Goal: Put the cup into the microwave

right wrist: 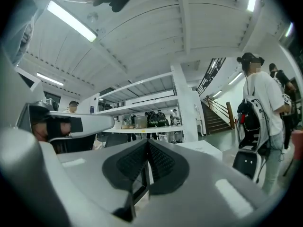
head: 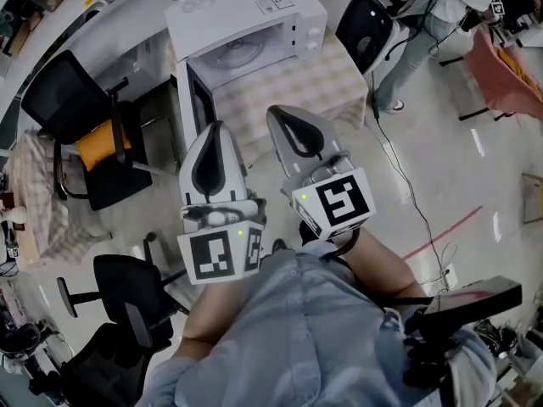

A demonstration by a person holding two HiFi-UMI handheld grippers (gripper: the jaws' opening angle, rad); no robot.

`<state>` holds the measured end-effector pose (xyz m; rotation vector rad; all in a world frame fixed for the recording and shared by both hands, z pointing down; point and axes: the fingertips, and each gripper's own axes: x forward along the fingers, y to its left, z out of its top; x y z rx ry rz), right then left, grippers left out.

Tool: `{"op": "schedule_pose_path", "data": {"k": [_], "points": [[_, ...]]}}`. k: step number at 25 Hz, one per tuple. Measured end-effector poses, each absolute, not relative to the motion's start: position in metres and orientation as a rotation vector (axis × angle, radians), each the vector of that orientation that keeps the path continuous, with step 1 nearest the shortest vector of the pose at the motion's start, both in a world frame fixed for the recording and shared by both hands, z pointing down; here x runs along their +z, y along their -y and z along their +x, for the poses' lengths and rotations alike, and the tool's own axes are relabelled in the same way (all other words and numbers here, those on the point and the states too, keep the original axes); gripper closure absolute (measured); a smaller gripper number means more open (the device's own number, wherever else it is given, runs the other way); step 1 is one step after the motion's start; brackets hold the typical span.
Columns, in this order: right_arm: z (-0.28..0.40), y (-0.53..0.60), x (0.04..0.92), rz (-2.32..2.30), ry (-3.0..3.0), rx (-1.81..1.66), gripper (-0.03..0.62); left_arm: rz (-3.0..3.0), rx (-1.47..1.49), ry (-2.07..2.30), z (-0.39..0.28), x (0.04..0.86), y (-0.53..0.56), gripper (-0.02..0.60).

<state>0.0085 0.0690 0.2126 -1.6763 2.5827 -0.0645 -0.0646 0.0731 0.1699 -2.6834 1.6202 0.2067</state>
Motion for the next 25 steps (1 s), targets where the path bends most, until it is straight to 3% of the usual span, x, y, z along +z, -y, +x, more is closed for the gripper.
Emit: {"op": "schedule_pose_path", "data": {"k": [16,25], "points": [[0.089,0.007,0.202,-1.558,-2.615,-0.055,0.592,-2.603,0.169,-1.676,0.021,0.158,-0.004,0.575],[0.099,0.029,0.192,-1.493,-2.63,-0.01,0.592,-2.552,0.186,-1.704,0.03,0.152,0.016,0.575]]}}
